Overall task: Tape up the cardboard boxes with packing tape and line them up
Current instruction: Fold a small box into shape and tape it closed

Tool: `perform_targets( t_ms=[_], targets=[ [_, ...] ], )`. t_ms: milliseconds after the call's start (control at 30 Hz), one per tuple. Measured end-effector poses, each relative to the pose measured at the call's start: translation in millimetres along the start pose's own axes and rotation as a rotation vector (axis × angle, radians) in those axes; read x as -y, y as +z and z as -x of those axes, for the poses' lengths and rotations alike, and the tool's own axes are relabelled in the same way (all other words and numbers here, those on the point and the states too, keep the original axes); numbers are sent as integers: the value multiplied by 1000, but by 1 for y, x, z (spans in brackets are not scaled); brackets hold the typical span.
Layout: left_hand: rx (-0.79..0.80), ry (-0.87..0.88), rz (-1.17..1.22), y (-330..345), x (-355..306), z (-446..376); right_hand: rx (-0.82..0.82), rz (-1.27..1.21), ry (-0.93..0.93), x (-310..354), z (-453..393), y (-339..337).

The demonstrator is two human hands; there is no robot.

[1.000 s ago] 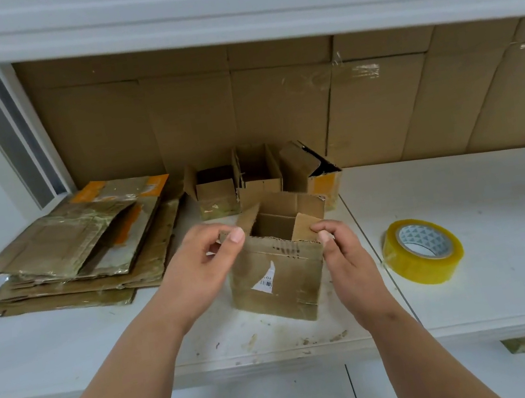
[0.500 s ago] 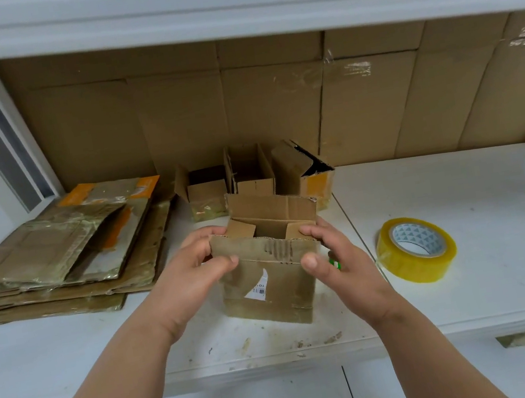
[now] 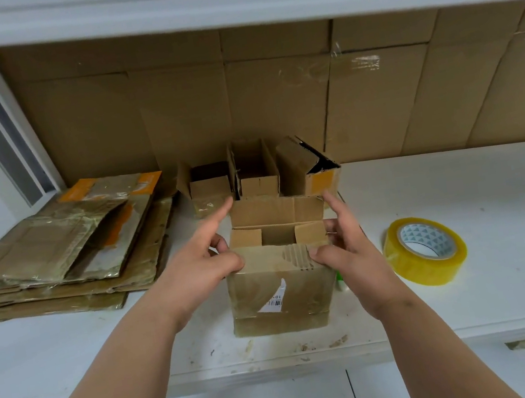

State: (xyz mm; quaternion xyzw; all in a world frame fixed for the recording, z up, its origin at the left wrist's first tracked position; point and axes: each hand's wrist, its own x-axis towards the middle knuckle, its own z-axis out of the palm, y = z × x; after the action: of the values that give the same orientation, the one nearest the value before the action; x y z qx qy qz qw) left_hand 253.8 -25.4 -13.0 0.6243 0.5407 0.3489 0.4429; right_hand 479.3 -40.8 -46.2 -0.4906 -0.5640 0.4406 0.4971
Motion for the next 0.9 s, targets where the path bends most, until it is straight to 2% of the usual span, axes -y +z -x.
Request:
perform_targets(
  t_ms=[300, 400, 500, 700, 900],
  targets=[
    [-183, 143, -50, 14, 19, 2, -94, 129, -32, -2, 5, 3],
    [-232, 213, -145, 17, 22, 3, -101, 167, -50, -3, 5, 5],
    [-242, 279, -199, 18, 24, 2, -103, 166, -71, -3, 6, 6],
    [-262, 251, -179, 25, 25, 1, -110, 169, -74, -6, 3, 4],
    [-260, 317, -303, 27, 22, 0, -137, 199, -71, -5, 4, 2]
  ],
)
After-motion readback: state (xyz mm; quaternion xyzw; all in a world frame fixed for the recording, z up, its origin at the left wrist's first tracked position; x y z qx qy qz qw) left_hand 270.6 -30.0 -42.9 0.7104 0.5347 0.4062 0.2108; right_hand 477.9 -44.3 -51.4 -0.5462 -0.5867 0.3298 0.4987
